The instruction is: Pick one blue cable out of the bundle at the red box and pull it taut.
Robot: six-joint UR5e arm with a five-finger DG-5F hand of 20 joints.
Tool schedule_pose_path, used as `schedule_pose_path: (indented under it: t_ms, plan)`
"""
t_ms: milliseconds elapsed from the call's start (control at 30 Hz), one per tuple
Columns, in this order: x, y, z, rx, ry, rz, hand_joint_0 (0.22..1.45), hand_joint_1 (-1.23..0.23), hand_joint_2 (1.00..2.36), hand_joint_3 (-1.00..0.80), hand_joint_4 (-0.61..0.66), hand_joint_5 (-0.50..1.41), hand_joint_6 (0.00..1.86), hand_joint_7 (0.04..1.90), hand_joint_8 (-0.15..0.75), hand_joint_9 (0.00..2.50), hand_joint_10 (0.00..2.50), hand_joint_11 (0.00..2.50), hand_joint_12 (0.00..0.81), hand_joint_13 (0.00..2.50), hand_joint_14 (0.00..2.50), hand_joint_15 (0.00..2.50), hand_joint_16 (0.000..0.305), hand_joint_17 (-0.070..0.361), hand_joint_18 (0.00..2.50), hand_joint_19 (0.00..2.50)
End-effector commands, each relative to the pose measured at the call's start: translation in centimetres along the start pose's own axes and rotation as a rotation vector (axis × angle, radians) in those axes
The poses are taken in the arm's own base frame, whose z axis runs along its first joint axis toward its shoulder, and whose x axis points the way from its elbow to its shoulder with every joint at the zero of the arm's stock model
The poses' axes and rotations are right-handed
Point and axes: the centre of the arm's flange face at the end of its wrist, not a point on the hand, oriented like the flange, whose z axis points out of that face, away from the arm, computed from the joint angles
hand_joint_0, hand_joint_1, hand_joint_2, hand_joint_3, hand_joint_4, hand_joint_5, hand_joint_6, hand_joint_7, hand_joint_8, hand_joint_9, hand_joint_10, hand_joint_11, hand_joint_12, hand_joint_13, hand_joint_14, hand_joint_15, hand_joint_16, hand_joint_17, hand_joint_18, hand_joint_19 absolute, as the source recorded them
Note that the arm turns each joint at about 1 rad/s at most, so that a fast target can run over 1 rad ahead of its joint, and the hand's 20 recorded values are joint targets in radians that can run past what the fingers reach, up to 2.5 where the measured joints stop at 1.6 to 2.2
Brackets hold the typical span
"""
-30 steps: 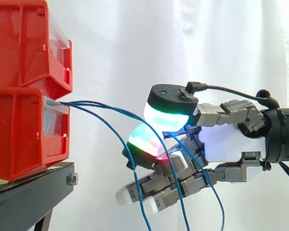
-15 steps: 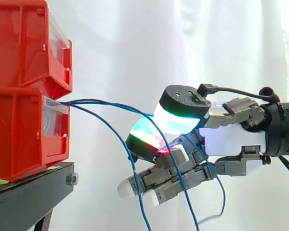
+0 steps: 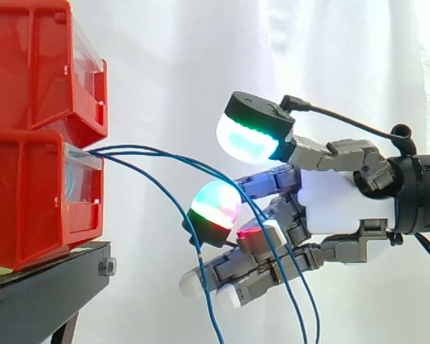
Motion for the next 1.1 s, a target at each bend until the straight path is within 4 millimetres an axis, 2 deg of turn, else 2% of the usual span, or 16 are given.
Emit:
schedule_pose_path:
  t_ms: [0, 200, 333, 467, 633, 733, 833, 933, 1067]
  plan:
    - [0.01, -0.03, -0.03, 0.002, 0.0, -0.002, 0.52, -0.62, 1.0, -0.5, 0.14, -0.13, 0.86, 0.99, 0.414, 1.08, 0.01, 1.22, 0.45, 0.41, 0.01, 0.09, 0.057, 0.128, 0.42, 0.35]
    - [0.15, -0.13, -0.02, 0.003, 0.002, -0.013, 0.46, -0.73, 1.0, -0.5, 0.18, -0.16, 0.88, 0.86, 0.45, 1.01, 0.01, 1.26, 0.475, 0.37, 0.0, 0.04, 0.063, 0.142, 0.42, 0.32]
    - [0.21, 0.0, -0.03, 0.002, 0.0, -0.015, 0.48, -0.82, 1.0, -0.5, 0.18, -0.14, 0.88, 0.91, 0.44, 1.01, 0.01, 1.28, 0.468, 0.36, 0.0, 0.02, 0.061, 0.138, 0.42, 0.3]
    - [0.24, -0.1, 0.0, 0.002, 0.0, -0.015, 0.55, -0.88, 1.0, -0.5, 0.15, -0.12, 0.89, 0.98, 0.422, 1.02, 0.01, 1.26, 0.446, 0.38, 0.0, 0.0, 0.056, 0.125, 0.43, 0.29]
    - [0.21, 0.09, 0.01, -0.001, 0.0, -0.015, 0.65, -0.85, 1.0, -0.5, 0.12, -0.12, 0.9, 1.08, 0.412, 1.06, 0.01, 1.25, 0.43, 0.4, 0.0, 0.0, 0.052, 0.118, 0.45, 0.3]
    - [0.32, 0.03, -0.02, 0.0, 0.0, -0.015, 0.65, -0.85, 1.01, -0.39, 0.11, -0.12, 0.91, 1.09, 0.418, 1.07, 0.01, 1.26, 0.429, 0.4, 0.0, 0.0, 0.052, 0.117, 0.46, 0.3]
    - [0.34, -0.09, -0.02, 0.003, 0.001, -0.016, 0.61, -0.78, 1.01, -0.36, 0.11, -0.12, 0.92, 1.05, 0.419, 1.08, 0.01, 1.25, 0.426, 0.39, 0.0, 0.01, 0.053, 0.118, 0.45, 0.32]
    - [0.22, -0.04, 0.01, 0.002, -0.001, -0.015, 0.56, -0.63, 1.01, -0.33, 0.11, -0.12, 0.91, 1.01, 0.409, 1.06, 0.01, 1.24, 0.429, 0.36, 0.0, 0.03, 0.054, 0.121, 0.39, 0.36]
    - [0.34, -0.08, 0.0, 0.001, 0.0, -0.015, 0.56, -0.49, 1.01, -0.32, 0.09, -0.11, 0.89, 0.96, 0.414, 1.07, 0.01, 1.22, 0.444, 0.35, 0.0, 0.07, 0.057, 0.129, 0.34, 0.39]
